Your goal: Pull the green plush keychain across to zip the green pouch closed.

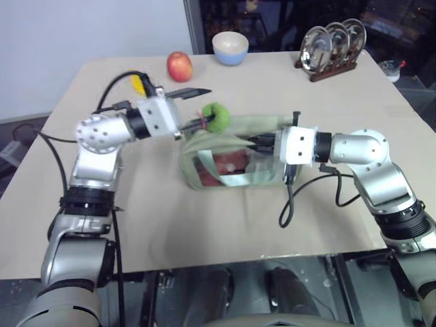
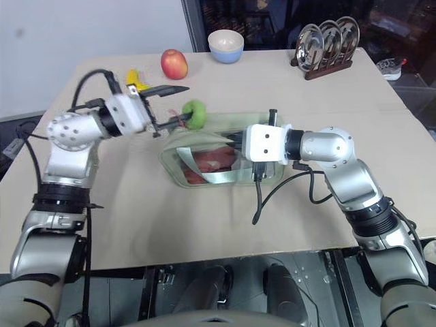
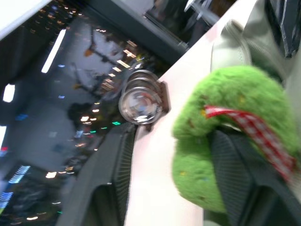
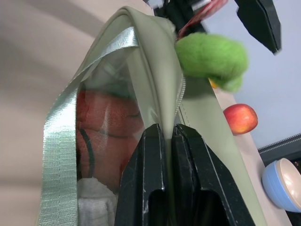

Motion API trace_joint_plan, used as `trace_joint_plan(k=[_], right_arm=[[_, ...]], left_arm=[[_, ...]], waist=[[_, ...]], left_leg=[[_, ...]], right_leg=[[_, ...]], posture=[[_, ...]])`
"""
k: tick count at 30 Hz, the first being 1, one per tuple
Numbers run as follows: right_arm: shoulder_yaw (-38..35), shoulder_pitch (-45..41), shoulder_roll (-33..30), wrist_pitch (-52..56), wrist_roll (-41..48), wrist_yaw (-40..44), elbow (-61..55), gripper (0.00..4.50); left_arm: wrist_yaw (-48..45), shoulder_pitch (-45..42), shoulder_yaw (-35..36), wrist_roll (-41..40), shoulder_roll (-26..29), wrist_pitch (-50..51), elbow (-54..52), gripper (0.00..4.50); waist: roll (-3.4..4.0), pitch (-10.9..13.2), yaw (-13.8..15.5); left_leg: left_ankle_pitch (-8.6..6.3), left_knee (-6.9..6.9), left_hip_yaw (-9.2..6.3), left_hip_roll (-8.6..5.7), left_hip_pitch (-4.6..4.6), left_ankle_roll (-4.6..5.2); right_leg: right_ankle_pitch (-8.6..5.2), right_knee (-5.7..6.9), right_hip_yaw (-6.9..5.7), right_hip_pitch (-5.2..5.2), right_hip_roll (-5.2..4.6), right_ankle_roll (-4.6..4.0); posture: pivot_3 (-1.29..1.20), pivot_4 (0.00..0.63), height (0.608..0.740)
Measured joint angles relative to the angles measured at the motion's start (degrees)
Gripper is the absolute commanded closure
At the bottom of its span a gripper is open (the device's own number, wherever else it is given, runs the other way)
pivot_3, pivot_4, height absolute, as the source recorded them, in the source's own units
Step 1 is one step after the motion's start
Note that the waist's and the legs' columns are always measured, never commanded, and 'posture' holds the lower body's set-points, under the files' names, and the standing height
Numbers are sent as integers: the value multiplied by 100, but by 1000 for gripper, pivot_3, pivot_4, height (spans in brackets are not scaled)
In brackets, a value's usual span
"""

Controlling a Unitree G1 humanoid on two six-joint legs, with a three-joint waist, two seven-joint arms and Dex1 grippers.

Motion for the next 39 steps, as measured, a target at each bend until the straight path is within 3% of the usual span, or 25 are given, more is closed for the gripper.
trace_joint_plan(k=[3, 6, 12, 19, 29, 32, 34, 37, 39], right_arm=[[16, 7, 11, 0, -12, -7, -5, 4500], [26, 22, 35, 0, -12, -10, -25, 4500], [25, 46, 44, 3, 2, 15, -39, 4500], [23, 63, 28, 29, 56, 106, -58, 4500], [17, 62, -9, 41, 64, 153, -61, 4500], [17, 63, -8, 88, 68, 137, -87, 4500], [17, 63, -13, 196, 84, 132, -138, 4500], [1, 62, -14, 351, 134, 117, -177, 3500], [-26, 66, -18, 623, 282, 120, -271, 2576]], left_arm=[[-415, 210, 403, -816, 434, 1200, -153, 2185], [-590, 1062, 883, -1808, 781, 2761, -785, 2185], [-150, 2461, 1718, -3116, 818, 4682, -2052, 2185], [481, 3595, 1994, -3281, 247, 4962, -2994, 2185], [770, 3795, 1583, -2185, -241, 4241, -3076, 2185], [848, 3784, 1462, -2024, -405, 4130, -3075, 3271], [893, 3761, 1438, -1929, -432, 4059, -3057, 4271], [901, 3727, 1423, -1862, -510, 4010, -3045, 4500], [896, 3711, 1418, -1858, -527, 4001, -3045, 4500]], waist=[[1, 1, -29], [3, 2, -37], [-1, 3, 10], [2, 2, 15], [2, 1, 36], [2, 1, 32], [2, 1, 34], [2, 1, 36], [2, 2, 41]], left_leg=[[-5, 0, -1, 2, 1, 8], [-4, -1, 1, 4, 2, 6], [-11, 6, -7, 6, 5, 17], [-11, 2, -5, 9, 10, 14], [-11, 2, -2, 7, 10, 14], [-11, 1, -3, 8, 9, 14], [-11, 0, -3, 8, 9, 14], [-12, 0, -2, 7, 8, 15], [-11, 0, -4, 8, 6, 15]], right_leg=[[0, 3, 1, -3, 4, 0], [-1, 3, 5, -4, 5, 0], [0, 3, -5, 3, 0, -1], [0, 5, -3, 5, 2, -2], [1, 2, -2, 7, -1, -4], [1, 3, -3, 7, 0, -4], [1, 3, -2, 7, 0, -4], [1, 1, -2, 7, -1, -4], [1, 1, -3, 6, -1, -4]], posture=[[0, 150, 740], [0, 150, 740], [0, 150, 740], [0, 150, 740], [0, 150, 740], [0, 150, 740], [0, 150, 740], [0, 150, 740], [0, 150, 740]])
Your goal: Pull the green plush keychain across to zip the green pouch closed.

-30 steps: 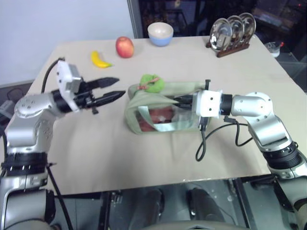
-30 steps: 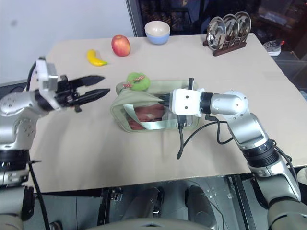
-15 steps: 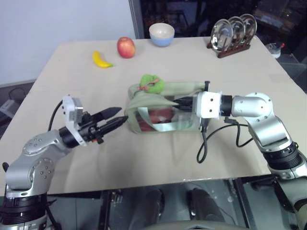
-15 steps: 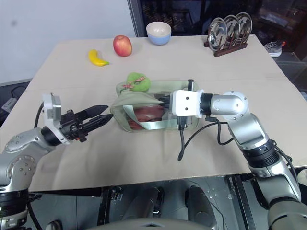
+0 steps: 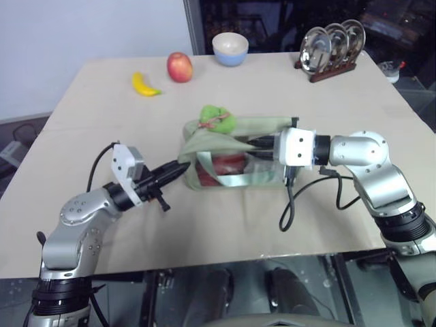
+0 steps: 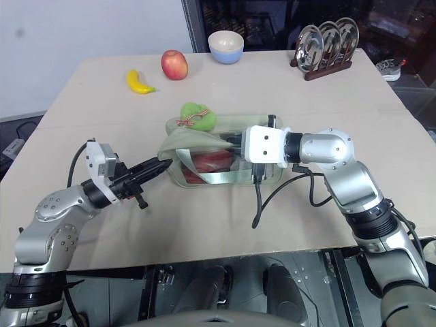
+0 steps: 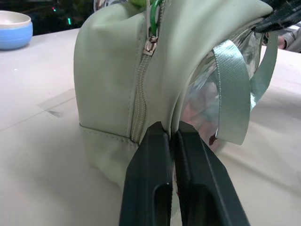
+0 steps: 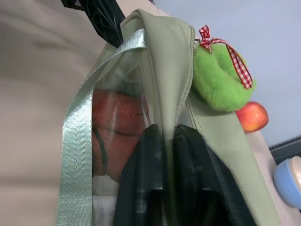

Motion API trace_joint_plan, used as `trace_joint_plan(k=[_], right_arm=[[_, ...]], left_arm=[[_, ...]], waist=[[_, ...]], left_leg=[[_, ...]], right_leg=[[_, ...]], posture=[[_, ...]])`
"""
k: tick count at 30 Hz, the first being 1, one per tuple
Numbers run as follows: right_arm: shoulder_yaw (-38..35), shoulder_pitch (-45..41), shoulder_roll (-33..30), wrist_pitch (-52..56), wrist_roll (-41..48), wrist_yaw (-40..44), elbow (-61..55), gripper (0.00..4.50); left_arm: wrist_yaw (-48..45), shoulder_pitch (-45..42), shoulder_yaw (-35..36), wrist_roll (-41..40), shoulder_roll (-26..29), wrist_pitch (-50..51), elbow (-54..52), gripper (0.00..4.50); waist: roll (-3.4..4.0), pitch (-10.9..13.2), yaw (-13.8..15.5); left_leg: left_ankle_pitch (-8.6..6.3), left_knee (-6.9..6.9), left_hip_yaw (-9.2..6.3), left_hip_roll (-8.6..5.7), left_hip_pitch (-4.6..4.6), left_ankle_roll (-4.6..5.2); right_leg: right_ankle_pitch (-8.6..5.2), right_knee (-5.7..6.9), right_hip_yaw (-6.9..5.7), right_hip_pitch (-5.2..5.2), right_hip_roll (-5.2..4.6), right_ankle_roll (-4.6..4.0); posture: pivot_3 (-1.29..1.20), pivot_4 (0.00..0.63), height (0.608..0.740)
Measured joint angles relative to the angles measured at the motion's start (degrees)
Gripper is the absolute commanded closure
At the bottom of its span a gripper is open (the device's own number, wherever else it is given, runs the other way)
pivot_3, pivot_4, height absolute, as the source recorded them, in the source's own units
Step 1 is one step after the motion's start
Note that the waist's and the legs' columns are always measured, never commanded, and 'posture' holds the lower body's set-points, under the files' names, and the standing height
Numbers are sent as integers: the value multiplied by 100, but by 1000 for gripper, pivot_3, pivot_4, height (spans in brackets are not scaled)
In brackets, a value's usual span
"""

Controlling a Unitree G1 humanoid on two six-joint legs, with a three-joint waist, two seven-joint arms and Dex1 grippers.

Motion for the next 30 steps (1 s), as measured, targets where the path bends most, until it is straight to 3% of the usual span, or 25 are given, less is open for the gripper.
trace_joint_plan(k=[1, 6, 10, 19, 25, 30], right_arm=[[-50, 1, 4, 248, 106, -34, -100, 2064], [-580, -416, 195, 2331, 1110, -413, -666, 2064], [-505, -1273, 520, 2709, 1167, -826, -779, 2064], [925, -1521, 444, 391, -735, -1085, 823, 2064], [1201, -1651, 350, -1138, -1522, -932, 1342, 2064], [1209, -1652, 403, -1500, -1694, -831, 1454, 2064]], left_arm=[[-6, -1, -1, 1, -2, -9, 0, 4500], [3, 1, -12, 38, -27, -60, -3, 4500], [16, 3, -38, 117, -59, -155, -8, 4500], [116, 20, -50, 194, -79, -246, -21, 4500], [139, 89, -36, 203, -79, -253, -96, 4500], [169, 136, -29, 203, -79, -269, -136, 4500]], waist=[[0, 0, 2], [1, 1, 7], [1, 0, 8], [0, 0, 16], [-1, 0, 2], [-1, 0, -2]], left_leg=[[0, 0, -1, 0, -1, 0], [0, -1, -1, 0, -3, 1], [0, -6, -4, 0, -3, 1], [15, -8, 0, -7, -7, -24], [15, -8, 1, -6, -6, -24], [15, -8, 1, -5, -6, -25]], right_leg=[[0, 0, -1, -1, 0, 0], [0, 0, 2, -4, -1, -1], [0, -4, -4, -7, 0, -2], [0, -6, -2, -14, -4, -1], [0, -5, -1, -16, -3, -1], [1, -4, 0, -16, -2, -1]], posture=[[0, 150, 740], [0, 150, 740], [0, 150, 740], [0, 150, 740], [0, 150, 740], [0, 150, 740]])
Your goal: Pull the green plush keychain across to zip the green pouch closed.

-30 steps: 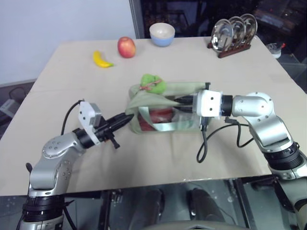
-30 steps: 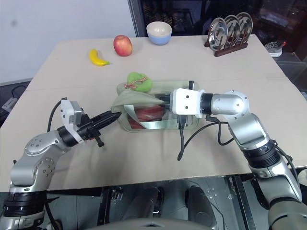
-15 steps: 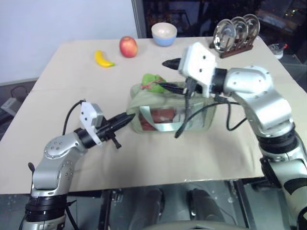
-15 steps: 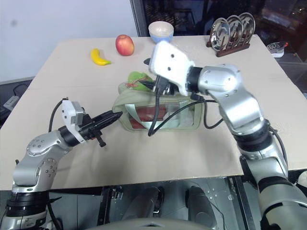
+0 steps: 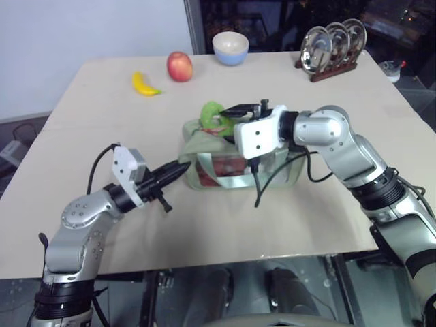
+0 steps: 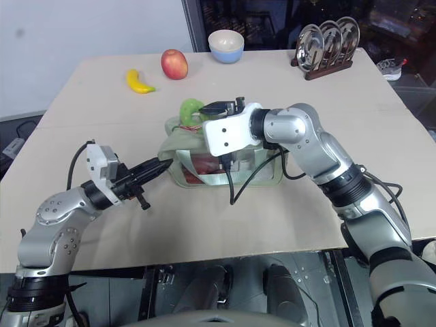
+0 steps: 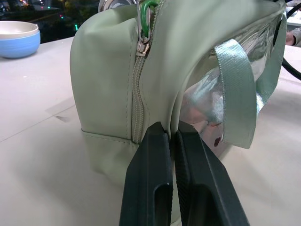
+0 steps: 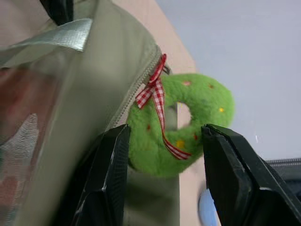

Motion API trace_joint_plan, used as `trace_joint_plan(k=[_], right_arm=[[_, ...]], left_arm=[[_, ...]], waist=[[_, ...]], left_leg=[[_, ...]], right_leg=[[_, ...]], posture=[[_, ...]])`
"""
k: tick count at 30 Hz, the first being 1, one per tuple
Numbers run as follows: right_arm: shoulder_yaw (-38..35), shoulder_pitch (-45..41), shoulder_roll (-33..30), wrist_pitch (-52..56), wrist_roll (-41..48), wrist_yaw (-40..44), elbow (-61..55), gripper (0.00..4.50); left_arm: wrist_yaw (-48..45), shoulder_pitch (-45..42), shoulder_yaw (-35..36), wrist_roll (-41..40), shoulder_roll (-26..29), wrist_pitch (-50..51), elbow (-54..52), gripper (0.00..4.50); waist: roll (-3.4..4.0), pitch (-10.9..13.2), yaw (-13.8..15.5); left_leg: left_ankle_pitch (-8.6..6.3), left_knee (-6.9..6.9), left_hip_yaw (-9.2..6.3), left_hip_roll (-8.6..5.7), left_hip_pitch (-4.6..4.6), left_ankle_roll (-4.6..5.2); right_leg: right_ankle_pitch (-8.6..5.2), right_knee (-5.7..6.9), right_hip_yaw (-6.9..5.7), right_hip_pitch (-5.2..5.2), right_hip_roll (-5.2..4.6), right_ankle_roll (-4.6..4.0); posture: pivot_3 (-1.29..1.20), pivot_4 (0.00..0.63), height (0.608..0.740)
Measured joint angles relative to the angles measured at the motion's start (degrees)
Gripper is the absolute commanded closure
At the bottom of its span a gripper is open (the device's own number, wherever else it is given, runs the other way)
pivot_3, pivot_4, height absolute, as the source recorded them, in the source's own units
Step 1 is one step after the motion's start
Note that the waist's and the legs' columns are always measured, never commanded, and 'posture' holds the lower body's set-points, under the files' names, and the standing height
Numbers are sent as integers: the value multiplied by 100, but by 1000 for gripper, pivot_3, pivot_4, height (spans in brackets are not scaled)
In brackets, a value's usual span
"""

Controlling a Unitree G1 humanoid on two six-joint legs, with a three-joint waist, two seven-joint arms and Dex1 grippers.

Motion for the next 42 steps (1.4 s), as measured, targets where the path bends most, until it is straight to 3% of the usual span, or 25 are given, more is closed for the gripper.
trace_joint_plan(k=[6, 10, 14, 22, 28, 31, 34, 42], right_arm=[[-175, -26, 508, 1047, 164, 154, 151, 2064], [-803, -142, 972, 3208, 1113, 328, -37, 2064], [-1091, -345, 1015, 4191, 1572, 320, -321, 2064], [-390, -81, 739, 2427, 884, 141, -400, 2064], [-261, -81, 651, 1297, 385, -64, -237, 2064], [-247, -76, 644, 1058, 249, -73, -148, 2776], [-213, -60, 633, 812, 65, -82, 41, 4305], [-179, -41, 630, 312, -261, -246, 325, 4424]], left_arm=[[11, 78, 7, 8, -2, -109, -9, 4500], [-1, 87, 9, 8, -2, -144, -9, 4500], [-37, 104, 8, 16, -2, -184, -9, 4500], [-51, 124, 8, 37, -1, -245, -9, 4500], [-47, 128, 8, 41, -2, -245, -9, 4500], [-36, 130, 8, 47, -2, -248, -9, 4500], [-15, 130, 8, 74, -3, -266, -9, 4500], [62, 131, -5, 120, -15, -308, -9, 4500]], waist=[[0, 0, -6], [1, 1, -4], [2, 1, -4], [3, 2, -33], [3, 1, -22], [3, 1, -22], [3, 1, -24], [2, 1, -21]], left_leg=[[0, 0, 0, 1, 2, 0], [-2, -1, -4, 1, -1, 4], [-14, -2, -3, 0, -1, 22], [-9, -4, 4, 0, -1, 14], [-1, -4, 3, -1, -1, 1], [-1, -4, 3, 0, 0, 0], [0, -4, 3, 0, 0, 0], [0, -4, 3, 0, 0, -1]], right_leg=[[0, 2, 1, 1, 1, -1], [0, 2, -1, -2, 1, -2], [0, 0, 0, -2, 0, -1], [0, 3, 5, -7, 0, -1], [0, 2, 3, -5, 0, -1], [0, 2, 3, -5, 1, -1], [0, 2, 4, -5, 1, -1], [0, 2, 4, -5, 1, -1]], posture=[[0, 150, 740], [0, 150, 740], [0, 150, 740], [0, 150, 740], [0, 150, 740], [0, 150, 740], [0, 150, 740], [0, 150, 740]])
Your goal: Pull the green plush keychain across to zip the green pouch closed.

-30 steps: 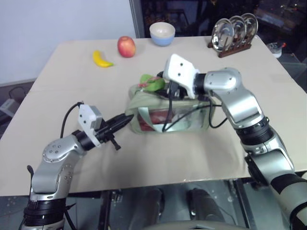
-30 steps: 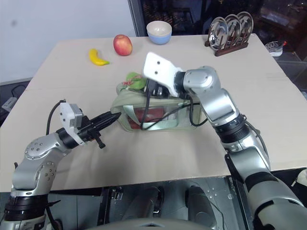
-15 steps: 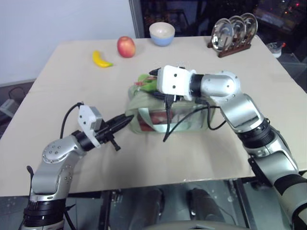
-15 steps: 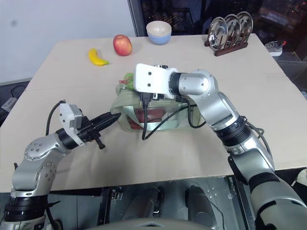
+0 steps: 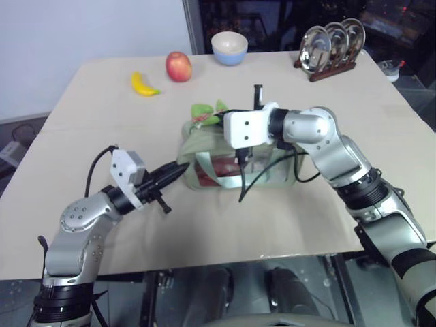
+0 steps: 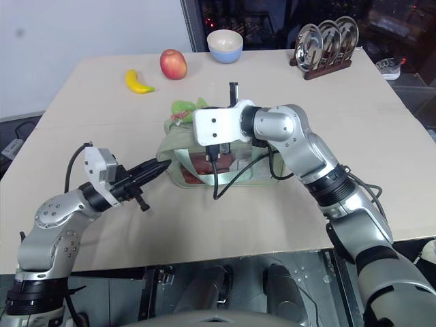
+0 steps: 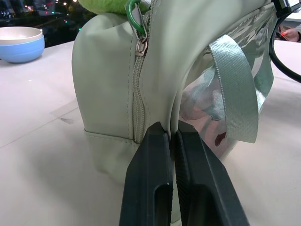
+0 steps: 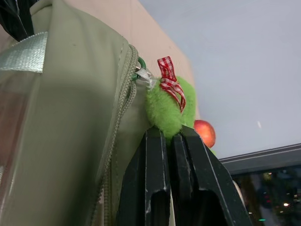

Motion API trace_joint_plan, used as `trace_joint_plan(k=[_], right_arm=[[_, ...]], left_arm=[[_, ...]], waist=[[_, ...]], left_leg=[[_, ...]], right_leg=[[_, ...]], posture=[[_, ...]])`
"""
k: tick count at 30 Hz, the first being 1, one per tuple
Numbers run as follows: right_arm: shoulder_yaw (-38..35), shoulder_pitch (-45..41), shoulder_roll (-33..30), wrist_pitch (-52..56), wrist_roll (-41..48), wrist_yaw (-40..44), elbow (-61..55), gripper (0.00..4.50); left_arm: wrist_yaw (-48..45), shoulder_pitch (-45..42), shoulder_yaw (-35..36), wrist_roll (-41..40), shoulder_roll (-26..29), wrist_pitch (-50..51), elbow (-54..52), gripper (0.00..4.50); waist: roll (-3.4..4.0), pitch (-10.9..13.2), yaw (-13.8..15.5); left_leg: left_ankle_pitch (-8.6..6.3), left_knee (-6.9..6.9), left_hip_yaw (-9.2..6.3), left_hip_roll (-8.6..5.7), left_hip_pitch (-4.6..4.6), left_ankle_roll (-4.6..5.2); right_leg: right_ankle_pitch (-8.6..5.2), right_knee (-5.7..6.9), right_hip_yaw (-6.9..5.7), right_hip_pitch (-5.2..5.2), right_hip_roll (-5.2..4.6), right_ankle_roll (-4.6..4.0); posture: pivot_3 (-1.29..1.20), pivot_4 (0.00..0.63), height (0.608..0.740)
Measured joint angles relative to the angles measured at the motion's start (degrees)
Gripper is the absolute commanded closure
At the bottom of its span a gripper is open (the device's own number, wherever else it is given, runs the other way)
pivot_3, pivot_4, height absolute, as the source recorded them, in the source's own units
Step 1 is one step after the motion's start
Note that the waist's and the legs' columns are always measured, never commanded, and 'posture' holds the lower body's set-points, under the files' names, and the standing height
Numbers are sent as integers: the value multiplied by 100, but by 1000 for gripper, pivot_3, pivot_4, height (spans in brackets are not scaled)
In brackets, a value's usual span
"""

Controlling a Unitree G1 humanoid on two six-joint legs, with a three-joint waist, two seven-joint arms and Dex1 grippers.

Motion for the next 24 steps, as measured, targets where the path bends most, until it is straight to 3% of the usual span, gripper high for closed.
trace_joint_plan(k=[14, 24], right_arm=[[-637, -129, -69, 220, -23, -636, -295, 4424], [-676, -146, -325, 316, -146, -844, -311, 4424]], left_arm=[[547, 39, -128, 433, -160, -263, -94, 4500], [1141, -191, -309, 944, -402, -444, 118, 4500]], waist=[[0, 0, 21], [1, -1, 20]], left_leg=[[0, 0, 0, 0, -1, 0], [0, 0, 1, -1, 2, 1]], right_leg=[[0, 0, 1, 0, 0, 0], [0, 4, 2, 0, 0, 0]], posture=[[0, 150, 740], [0, 150, 740]])
